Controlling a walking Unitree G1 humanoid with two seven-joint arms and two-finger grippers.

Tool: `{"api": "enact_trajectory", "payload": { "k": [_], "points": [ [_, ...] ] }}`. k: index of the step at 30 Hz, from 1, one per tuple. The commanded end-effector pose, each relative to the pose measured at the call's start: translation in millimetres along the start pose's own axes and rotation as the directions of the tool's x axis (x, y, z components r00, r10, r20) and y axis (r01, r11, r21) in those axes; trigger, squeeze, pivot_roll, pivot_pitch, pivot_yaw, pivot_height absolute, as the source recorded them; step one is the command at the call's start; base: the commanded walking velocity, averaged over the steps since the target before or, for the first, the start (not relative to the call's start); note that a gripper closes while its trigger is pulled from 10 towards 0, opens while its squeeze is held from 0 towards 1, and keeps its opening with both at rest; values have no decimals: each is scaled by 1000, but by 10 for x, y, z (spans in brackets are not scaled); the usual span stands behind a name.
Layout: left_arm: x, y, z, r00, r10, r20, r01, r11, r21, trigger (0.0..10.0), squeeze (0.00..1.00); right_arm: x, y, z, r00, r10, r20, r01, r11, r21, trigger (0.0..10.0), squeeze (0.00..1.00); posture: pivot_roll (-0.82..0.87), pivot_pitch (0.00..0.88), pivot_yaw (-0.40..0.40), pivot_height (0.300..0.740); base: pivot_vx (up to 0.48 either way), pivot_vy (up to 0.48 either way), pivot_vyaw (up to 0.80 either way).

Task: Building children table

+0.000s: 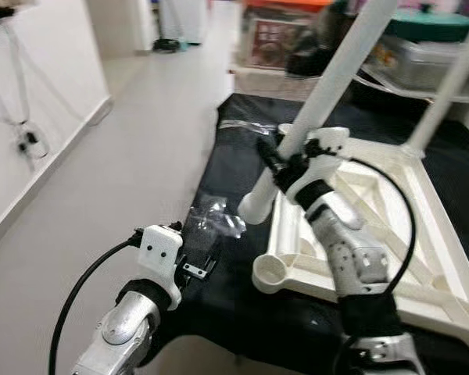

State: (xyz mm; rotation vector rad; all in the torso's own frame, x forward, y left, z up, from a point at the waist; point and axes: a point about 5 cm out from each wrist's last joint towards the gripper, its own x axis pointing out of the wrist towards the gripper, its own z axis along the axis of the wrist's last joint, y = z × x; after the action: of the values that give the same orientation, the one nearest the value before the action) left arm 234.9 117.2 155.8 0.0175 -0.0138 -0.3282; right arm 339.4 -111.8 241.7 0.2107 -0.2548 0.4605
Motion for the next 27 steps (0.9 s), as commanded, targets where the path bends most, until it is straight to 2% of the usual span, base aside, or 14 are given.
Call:
{"api": "enact_trajectory", "payload": {
  "k": [1,6,12,15,19,27],
  "points": [
    [-29,-27,-52,1000,10,-15,-10,1000,8,10000,0,-28,5,34,999,-16,27,16,1000,-14,10000,0,57,57,-70,740,0,0,800],
    [-75,-61,-149,998,31,-57,-30,999,15,10000,0,-61,8,4,999,-37,19,37,999,-24,10000,0,53,52,-70,740,0,0,723],
    [-110,-71,-275,994,47,-103,-43,998,38,10000,0,-89,-4,-60,998,-56,3,56,998,-13,10000,0,54,49,-73,740,0,0,0],
    [-113,-72,-319,992,45,-116,-41,998,41,10000,0,-103,-2,-88,998,-57,-4,57,998,-13,10000,0,52,46,-69,740,-274,0,0],
    [-113,-76,-326,993,46,-107,-41,998,54,10000,0,-114,-1,-99,998,-57,-7,57,998,-14,10000,0,51,45,-68,740,-274,0,0],
    [-99,-79,-374,990,65,-127,-55,995,81,10000,0,-133,-13,-132,998,-62,-15,62,998,-23,10000,0,49,38,-68,740,0,0,0]
  ]
}}
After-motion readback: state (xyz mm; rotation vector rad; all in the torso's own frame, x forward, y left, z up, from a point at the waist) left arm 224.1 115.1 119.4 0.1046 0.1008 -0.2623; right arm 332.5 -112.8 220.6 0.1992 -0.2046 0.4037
